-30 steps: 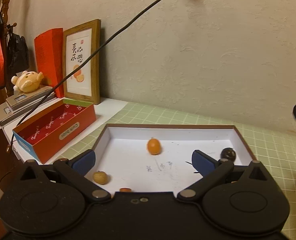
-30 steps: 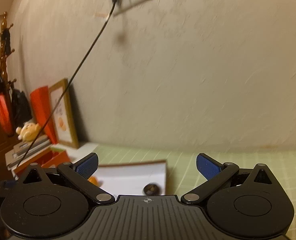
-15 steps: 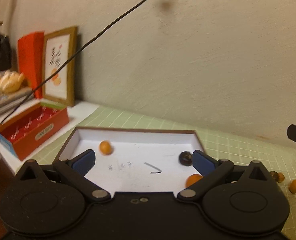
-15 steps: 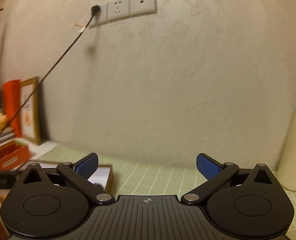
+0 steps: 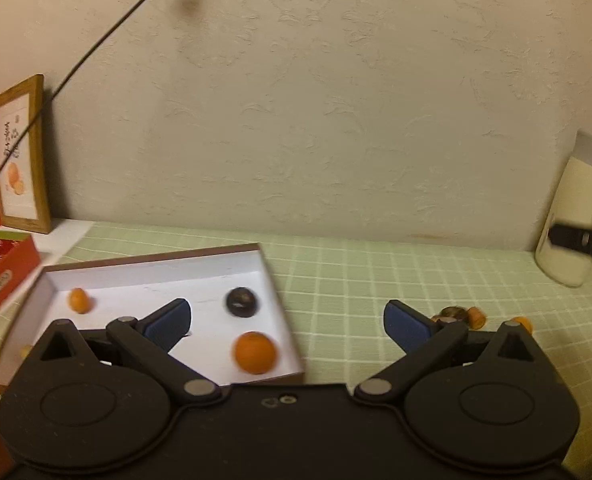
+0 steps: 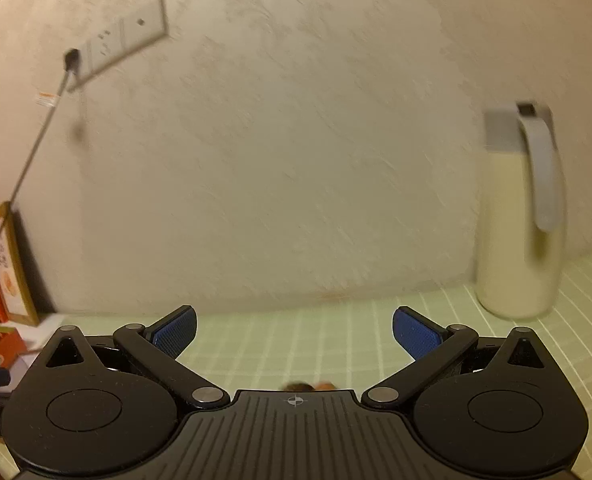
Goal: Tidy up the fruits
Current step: 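Move both open tools back toward the remaining fruit, then close the right tool on a mandarin while the left tool grasps a brown walnut, then lift the mandarin with the right tool while the left tool lifts the walnut, then carry the mandarin and walnut over the white box with both tools, then open the right tool to drop the mandarin while the left tool drops the walnut, then move both open tools back toward the dark date and orange kumquat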
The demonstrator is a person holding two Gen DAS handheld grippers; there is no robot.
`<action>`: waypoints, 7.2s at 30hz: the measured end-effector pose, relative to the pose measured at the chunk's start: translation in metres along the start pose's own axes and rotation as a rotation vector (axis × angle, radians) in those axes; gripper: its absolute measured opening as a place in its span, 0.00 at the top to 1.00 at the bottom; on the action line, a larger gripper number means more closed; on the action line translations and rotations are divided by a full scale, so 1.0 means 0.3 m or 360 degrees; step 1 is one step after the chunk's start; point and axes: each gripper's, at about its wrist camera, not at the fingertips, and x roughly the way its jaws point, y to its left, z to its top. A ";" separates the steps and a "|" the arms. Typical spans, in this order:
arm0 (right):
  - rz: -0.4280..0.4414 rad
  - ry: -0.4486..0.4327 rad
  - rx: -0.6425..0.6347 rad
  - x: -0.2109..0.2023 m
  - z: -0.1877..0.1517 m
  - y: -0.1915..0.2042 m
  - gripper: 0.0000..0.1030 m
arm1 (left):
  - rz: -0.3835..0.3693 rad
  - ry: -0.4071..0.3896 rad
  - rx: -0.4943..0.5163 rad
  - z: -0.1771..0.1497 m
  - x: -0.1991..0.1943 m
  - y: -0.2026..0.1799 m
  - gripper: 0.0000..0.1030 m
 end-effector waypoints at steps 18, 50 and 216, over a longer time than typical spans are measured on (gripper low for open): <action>-0.0186 0.0384 0.0020 0.100 -0.106 -0.199 0.06 | -0.0158 0.0183 0.0272 -0.079 0.242 -0.298 0.15; -0.0173 0.0580 0.0043 0.294 -0.162 -0.222 0.27 | -0.0342 0.0254 0.0373 -0.145 0.439 -0.430 0.74; 0.0593 0.0230 -0.0283 0.281 -0.129 0.670 0.00 | 0.0674 0.0069 -0.0111 0.026 0.060 0.553 0.06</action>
